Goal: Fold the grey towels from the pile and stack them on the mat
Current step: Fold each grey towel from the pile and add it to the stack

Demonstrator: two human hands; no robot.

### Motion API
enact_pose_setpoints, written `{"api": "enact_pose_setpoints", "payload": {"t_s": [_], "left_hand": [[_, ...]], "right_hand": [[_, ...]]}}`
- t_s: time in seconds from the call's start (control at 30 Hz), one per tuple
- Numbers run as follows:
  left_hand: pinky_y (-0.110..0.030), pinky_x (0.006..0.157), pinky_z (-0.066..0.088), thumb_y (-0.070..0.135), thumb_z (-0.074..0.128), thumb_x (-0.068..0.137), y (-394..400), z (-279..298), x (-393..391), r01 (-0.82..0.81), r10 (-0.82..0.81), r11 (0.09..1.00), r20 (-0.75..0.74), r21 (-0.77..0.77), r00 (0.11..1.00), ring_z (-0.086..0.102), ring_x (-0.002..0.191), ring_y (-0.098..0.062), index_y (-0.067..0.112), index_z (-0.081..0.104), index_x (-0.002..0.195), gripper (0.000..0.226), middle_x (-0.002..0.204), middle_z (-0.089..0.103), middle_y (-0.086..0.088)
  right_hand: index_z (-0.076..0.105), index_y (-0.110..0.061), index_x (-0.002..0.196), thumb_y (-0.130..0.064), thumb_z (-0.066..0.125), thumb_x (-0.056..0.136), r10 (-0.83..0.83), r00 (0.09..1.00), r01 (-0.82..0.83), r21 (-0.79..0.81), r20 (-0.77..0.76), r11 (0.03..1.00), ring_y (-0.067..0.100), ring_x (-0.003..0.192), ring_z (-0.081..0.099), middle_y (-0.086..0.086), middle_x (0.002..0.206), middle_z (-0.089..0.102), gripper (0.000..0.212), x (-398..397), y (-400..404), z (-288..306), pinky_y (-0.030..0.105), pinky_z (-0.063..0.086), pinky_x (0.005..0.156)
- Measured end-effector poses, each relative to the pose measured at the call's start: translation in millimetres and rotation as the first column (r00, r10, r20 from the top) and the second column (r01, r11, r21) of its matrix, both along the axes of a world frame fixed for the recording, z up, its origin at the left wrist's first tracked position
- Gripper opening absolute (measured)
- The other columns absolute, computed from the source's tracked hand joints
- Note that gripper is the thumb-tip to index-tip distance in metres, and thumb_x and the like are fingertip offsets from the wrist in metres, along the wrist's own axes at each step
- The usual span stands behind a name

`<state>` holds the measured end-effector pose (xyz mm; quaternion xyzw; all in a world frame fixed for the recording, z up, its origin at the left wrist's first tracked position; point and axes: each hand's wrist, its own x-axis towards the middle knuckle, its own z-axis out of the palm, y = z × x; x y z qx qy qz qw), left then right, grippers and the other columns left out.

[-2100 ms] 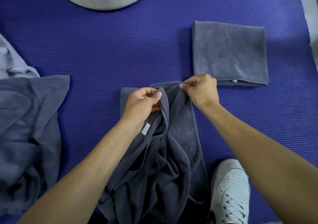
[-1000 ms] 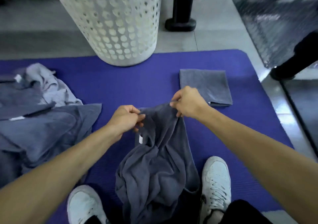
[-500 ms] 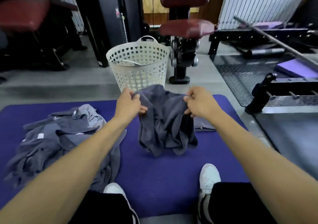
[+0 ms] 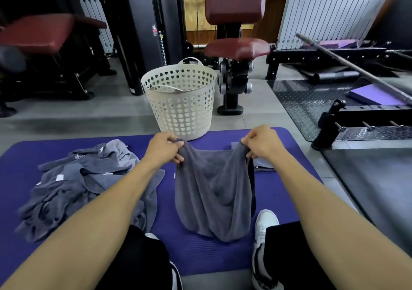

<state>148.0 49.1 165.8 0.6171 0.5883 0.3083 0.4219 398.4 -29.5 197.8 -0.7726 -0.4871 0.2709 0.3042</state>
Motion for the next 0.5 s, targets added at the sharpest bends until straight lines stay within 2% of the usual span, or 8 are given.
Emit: {"api": "enact_pose_setpoints", "payload": {"t_s": [0.07,0.13,0.23,0.33,0.4,0.47,0.5], "left_hand": [[-0.024,0.046,0.055,0.010,0.063,0.095,0,6,-3,0.053,-0.048,0.997,0.086,-0.052,0.995,0.067,0.048,-0.015,0.005,0.060,0.091,0.007,0.065,0.064,-0.012],[-0.022,0.045,0.053,0.014,0.065,0.095,-2,10,-3,0.127,-0.112,0.984,0.116,-0.124,0.987,0.067,0.050,-0.015,0.005,0.063,0.092,0.010,0.067,0.064,-0.010],[-0.021,0.042,0.050,0.017,0.065,0.095,-3,6,-3,0.157,-0.148,0.959,0.054,-0.235,0.987,0.064,0.047,-0.013,0.007,0.063,0.082,0.016,0.065,0.063,-0.007],[-0.026,0.045,0.054,0.015,0.061,0.097,6,-10,-1,0.073,-0.090,0.955,-0.043,-0.288,0.995,0.065,0.047,-0.015,0.009,0.055,0.084,0.015,0.067,0.062,-0.009],[-0.039,0.064,0.062,0.014,0.057,0.099,21,-25,3,-0.016,0.002,0.977,-0.063,-0.211,0.998,0.069,0.056,-0.021,0.011,0.050,0.084,0.016,0.074,0.064,-0.012],[-0.050,0.083,0.058,0.011,0.055,0.099,40,-31,7,-0.092,0.092,0.996,0.026,-0.008,0.995,0.067,0.066,-0.021,0.017,0.049,0.080,0.020,0.079,0.064,-0.010],[-0.049,0.087,0.057,0.011,0.054,0.099,49,-30,10,-0.127,0.117,0.987,0.095,0.098,0.989,0.064,0.070,-0.019,0.020,0.050,0.079,0.022,0.081,0.063,-0.007]], "right_hand": [[0.065,-0.010,0.074,-0.018,0.062,0.096,0.026,0.998,-0.026,0.002,-0.054,1.000,0.018,0.056,0.069,0.010,0.064,0.067,0.023,0,-1,3,0.022,0.051,0.049],[0.064,-0.011,0.075,-0.017,0.062,0.096,0.064,0.992,-0.064,0.009,-0.105,0.998,0.016,0.054,0.066,0.011,0.067,0.067,0.022,0,-1,6,0.022,0.051,0.050],[0.063,-0.007,0.076,-0.017,0.061,0.096,0.124,0.990,-0.133,-0.133,-0.071,0.982,0.021,0.059,0.067,0.013,0.064,0.067,0.023,-4,0,5,0.027,0.056,0.059],[0.064,-0.001,0.082,-0.015,0.058,0.097,0.106,0.994,-0.109,-0.198,-0.026,0.974,0.033,0.072,0.072,0.018,0.067,0.070,0.022,-4,10,-7,0.036,0.061,0.071],[0.066,0.000,0.086,-0.014,0.056,0.097,0.022,0.997,-0.029,-0.097,-0.072,0.995,0.034,0.080,0.073,0.020,0.081,0.073,0.021,-1,23,-20,0.040,0.061,0.079],[0.064,-0.011,0.080,-0.015,0.056,0.098,-0.049,0.989,0.059,0.075,-0.138,0.995,0.030,0.087,0.071,0.012,0.089,0.071,0.020,2,38,-31,0.043,0.058,0.084],[0.061,-0.017,0.078,-0.016,0.055,0.098,-0.073,0.982,0.102,0.167,-0.175,0.981,0.029,0.089,0.069,0.008,0.089,0.069,0.020,2,45,-33,0.043,0.057,0.086]]}}
